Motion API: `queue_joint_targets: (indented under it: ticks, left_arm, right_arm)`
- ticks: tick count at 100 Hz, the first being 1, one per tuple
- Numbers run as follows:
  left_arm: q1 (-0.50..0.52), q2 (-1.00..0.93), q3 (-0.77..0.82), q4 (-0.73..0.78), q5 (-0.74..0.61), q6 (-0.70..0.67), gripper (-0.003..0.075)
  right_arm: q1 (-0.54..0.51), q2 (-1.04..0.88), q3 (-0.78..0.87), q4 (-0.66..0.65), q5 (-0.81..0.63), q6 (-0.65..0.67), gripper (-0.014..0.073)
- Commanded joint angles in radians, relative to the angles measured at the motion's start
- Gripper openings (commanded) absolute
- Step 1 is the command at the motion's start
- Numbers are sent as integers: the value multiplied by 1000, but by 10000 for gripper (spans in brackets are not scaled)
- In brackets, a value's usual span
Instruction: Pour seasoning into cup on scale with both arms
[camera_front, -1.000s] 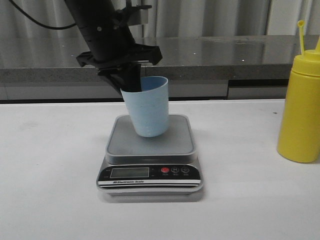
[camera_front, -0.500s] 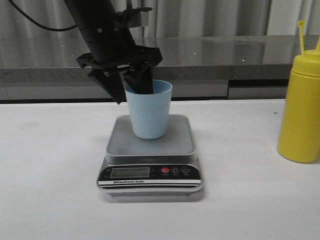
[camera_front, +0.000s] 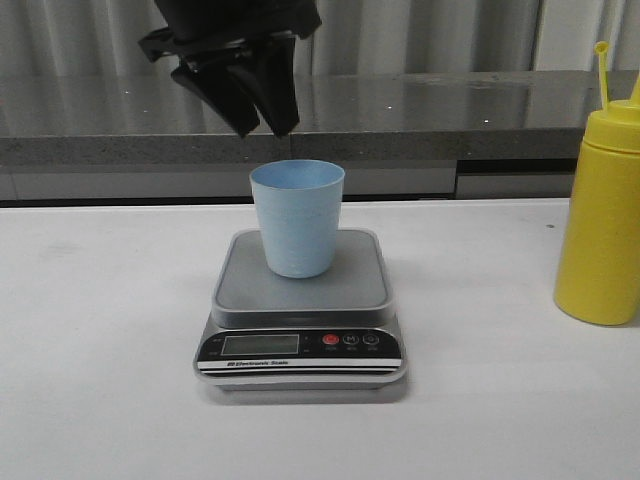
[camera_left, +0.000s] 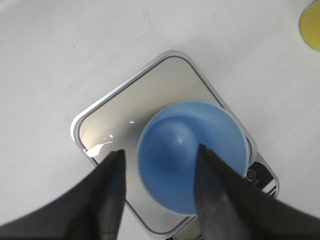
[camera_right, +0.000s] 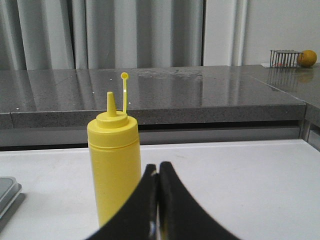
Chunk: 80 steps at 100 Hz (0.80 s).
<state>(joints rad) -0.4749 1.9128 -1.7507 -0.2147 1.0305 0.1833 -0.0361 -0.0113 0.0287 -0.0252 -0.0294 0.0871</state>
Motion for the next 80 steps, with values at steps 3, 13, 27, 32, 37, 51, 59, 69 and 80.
queue_joint_targets:
  ticks: [3,13,27,32,37,51,59,69,80]
  left_arm:
    - [-8,-96,-30,-24,1,0,118]
    - [-8,-121,-20,-24,6,0,-19]
    - [-8,-162,9,-24,-13,-6,-20]
    - [-8,-180,28,-24,-36,-16,-20]
    - [-8,-203,52,-24,-68,-39,-20]
    - [-8,-284,157,-20,-141,-57,-20]
    - [-3,-342,225,-13,-171,-57,-20]
    - [21,-419,328,-13,-226,-59,-20]
    - [63,-518,436,-13,-292,-63,-20]
  right_arm:
    - [-4,-21,-19,-8,-80,-12,-58]
    - [-4,-21,-19,-8,-80,-12,-58]
    - [-4,-21,-19,-8,-80,-12,-58]
    - [-4,-21,-19,-8,-80,-12,-58]
    - [-4,-21,-19,-8,-80,-12,-58]
    - [-4,-21,-19,-8,-80,-12,-58]
    - [-4,-21,-19,-8,-80,-12,-58]
    - [-4,-21,-19,-8,-80,-12,-58]
    - [-4,-21,-19,-8,-80,-12,-58]
